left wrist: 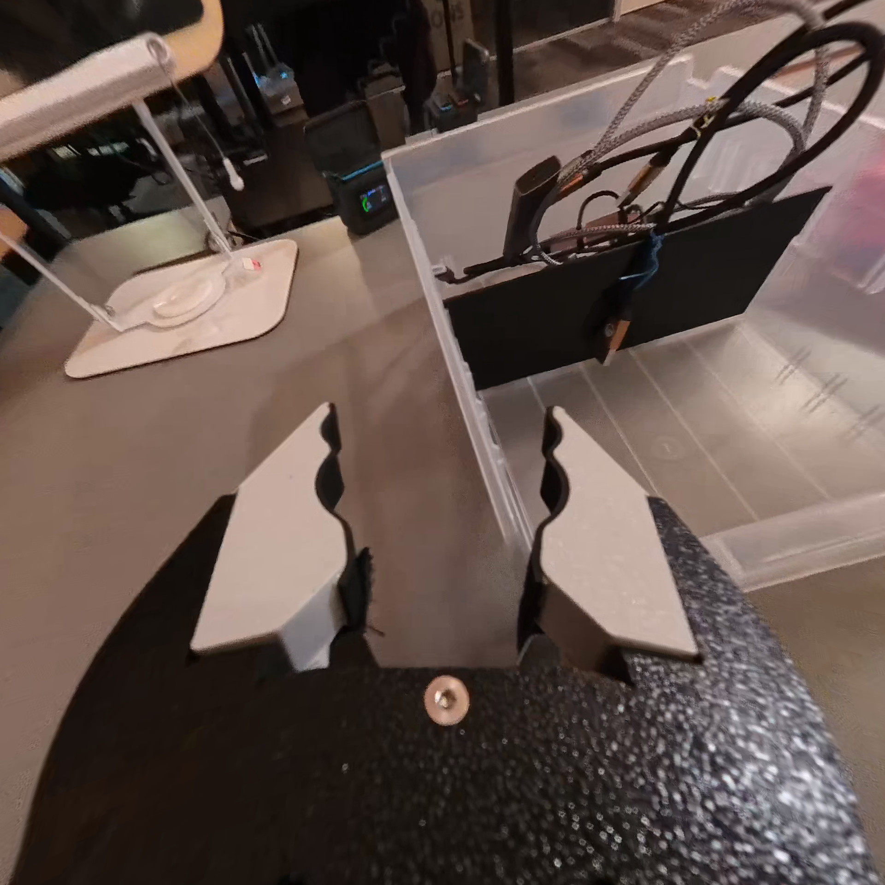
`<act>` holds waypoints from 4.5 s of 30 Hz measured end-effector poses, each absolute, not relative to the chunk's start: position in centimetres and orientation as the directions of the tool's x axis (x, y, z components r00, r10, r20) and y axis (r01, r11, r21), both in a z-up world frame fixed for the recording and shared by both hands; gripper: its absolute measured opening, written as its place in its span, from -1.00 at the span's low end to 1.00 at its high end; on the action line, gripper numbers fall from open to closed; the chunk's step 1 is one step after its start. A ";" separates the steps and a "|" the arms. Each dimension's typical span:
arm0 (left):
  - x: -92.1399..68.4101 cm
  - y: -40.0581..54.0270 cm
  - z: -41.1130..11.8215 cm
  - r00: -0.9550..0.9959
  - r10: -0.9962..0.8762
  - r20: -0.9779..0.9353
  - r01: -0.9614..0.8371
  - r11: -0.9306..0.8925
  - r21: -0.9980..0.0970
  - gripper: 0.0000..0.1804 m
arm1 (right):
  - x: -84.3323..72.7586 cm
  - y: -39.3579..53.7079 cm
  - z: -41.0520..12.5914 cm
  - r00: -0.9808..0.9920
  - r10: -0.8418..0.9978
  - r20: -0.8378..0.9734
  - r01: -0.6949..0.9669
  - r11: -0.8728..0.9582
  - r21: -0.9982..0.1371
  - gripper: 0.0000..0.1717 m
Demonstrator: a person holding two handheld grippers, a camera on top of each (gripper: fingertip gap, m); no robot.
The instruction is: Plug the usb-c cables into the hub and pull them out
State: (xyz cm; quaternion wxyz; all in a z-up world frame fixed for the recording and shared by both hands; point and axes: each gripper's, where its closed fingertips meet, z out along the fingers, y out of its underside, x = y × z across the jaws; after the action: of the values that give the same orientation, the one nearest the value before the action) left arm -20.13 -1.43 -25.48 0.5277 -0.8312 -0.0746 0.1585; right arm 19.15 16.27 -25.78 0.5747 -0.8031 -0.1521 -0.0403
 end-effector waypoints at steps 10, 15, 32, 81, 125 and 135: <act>-23.0 -3.7 -26.0 0.967 0.233 -0.104 0.014 -0.454 -0.891 -0.96 | 29.2 17.6 -25.0 0.937 0.314 0.155 0.258 -0.318 -0.912 -0.97; -26.7 -7.8 -26.0 0.967 0.247 -0.068 0.052 -0.446 -0.893 -0.96 | 30.6 18.6 -25.1 0.861 0.473 0.187 0.363 -0.314 -0.877 -0.96; -32.2 -12.9 -17.4 0.921 0.259 -0.292 -0.204 -0.318 -0.926 -0.22 | 32.5 15.9 -15.3 0.820 0.394 0.414 0.451 -0.001 -0.893 -0.31; -8.9 5.3 -4.2 -0.045 0.375 -0.926 -0.999 -0.019 0.040 -0.88 | 8.8 9.2 -7.1 0.240 0.956 -0.167 -0.047 -0.160 -0.986 -0.49; -5.2 1.8 -21.1 0.558 -0.703 -0.441 -0.747 -0.194 -0.636 -0.48 | -0.6 5.3 -16.9 -0.421 0.586 0.692 0.410 0.804 -0.431 -0.95; -2.1 2.9 -18.3 0.594 -0.705 -0.388 -0.591 -0.056 -0.804 -0.72 | -1.0 4.3 -18.0 -0.449 0.607 0.656 0.372 0.794 -0.480 -0.95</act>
State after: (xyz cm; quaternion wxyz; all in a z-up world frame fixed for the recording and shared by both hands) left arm -2.09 2.92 -18.29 0.5215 -0.7246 0.4473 -0.0544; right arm -1.00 4.29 -18.01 0.4367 -0.2912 -0.8405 0.1343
